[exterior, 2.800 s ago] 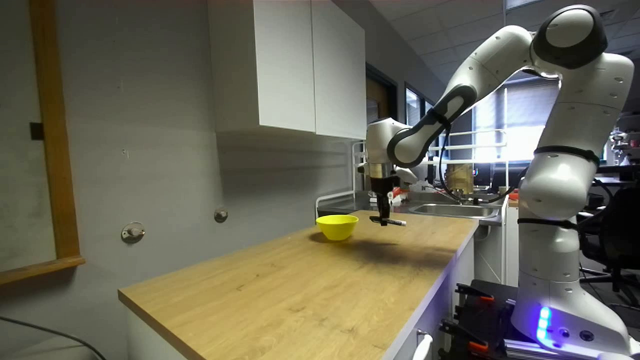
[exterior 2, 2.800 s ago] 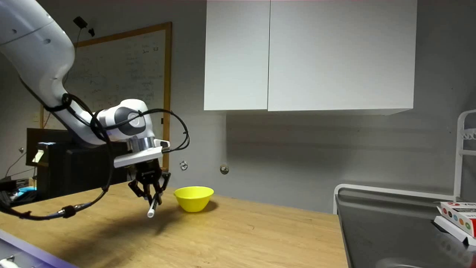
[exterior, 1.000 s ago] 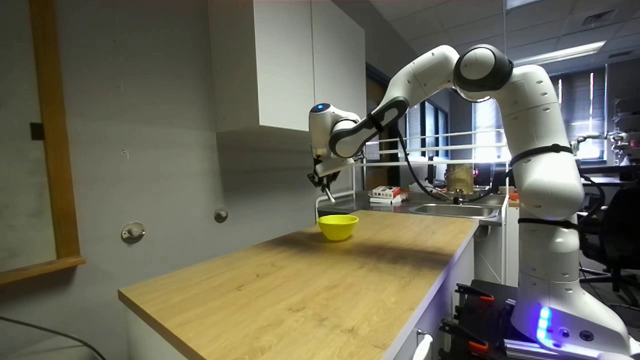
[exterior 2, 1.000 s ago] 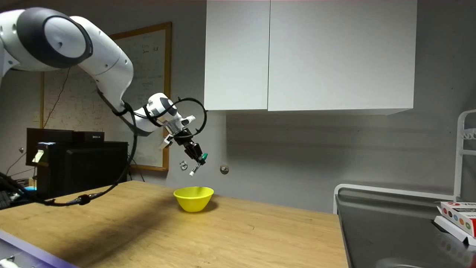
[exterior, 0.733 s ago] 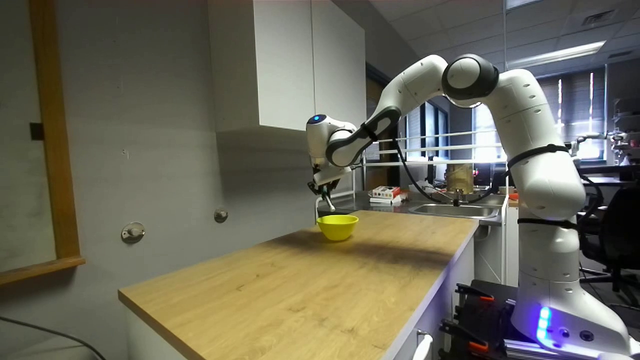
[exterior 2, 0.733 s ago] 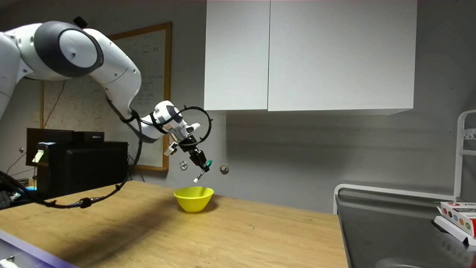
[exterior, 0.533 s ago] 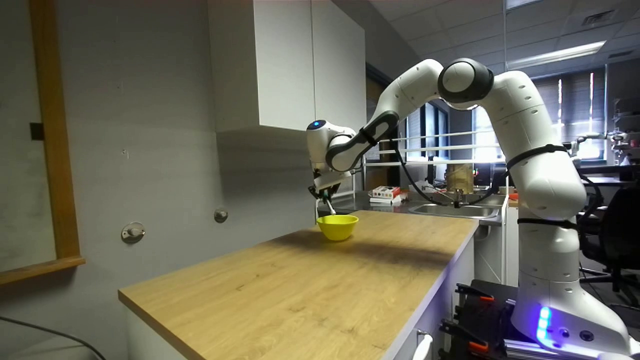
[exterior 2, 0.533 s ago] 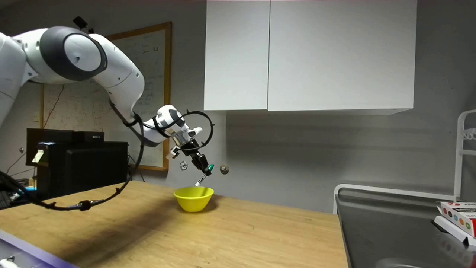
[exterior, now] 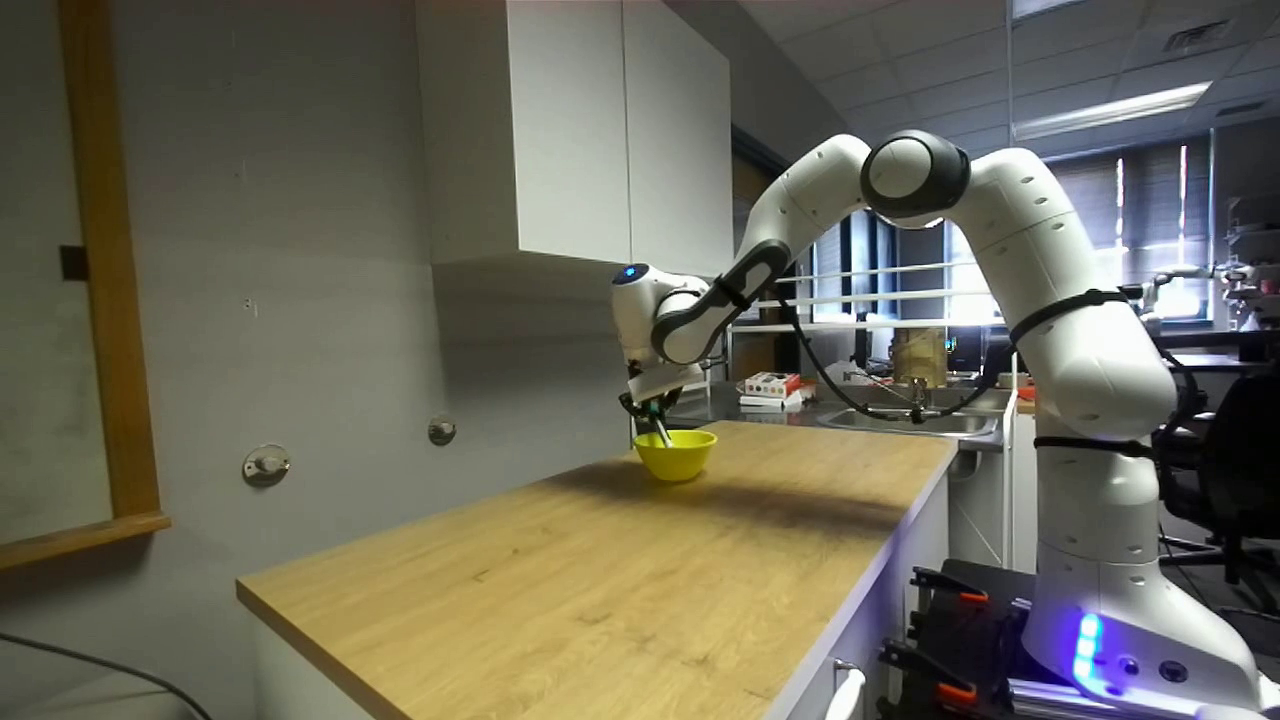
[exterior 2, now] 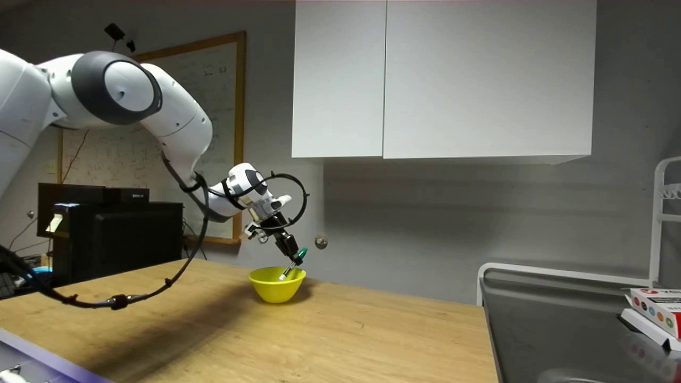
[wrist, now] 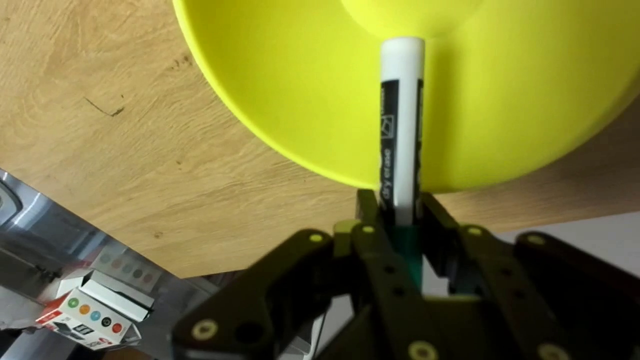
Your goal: Put the maker in the yellow bowl
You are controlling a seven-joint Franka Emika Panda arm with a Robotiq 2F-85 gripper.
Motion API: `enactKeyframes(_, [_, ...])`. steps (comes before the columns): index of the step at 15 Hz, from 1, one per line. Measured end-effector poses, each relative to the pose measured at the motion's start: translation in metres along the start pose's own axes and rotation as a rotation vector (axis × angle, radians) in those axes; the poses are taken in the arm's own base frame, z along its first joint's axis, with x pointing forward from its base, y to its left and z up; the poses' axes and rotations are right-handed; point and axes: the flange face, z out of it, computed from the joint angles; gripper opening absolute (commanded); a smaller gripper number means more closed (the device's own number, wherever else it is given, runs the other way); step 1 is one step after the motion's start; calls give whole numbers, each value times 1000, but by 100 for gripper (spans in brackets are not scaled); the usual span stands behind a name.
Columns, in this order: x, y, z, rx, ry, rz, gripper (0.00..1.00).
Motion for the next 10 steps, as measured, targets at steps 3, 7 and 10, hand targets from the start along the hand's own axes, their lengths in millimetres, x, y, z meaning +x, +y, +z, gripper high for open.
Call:
enactKeyframes(3, [-6,-1,6,-7,-8,5,49])
enactKeyframes(7, [-9,0,9,-12,-12,10,71])
enactKeyframes(10, [-7,1,7,-12,-9,13,94])
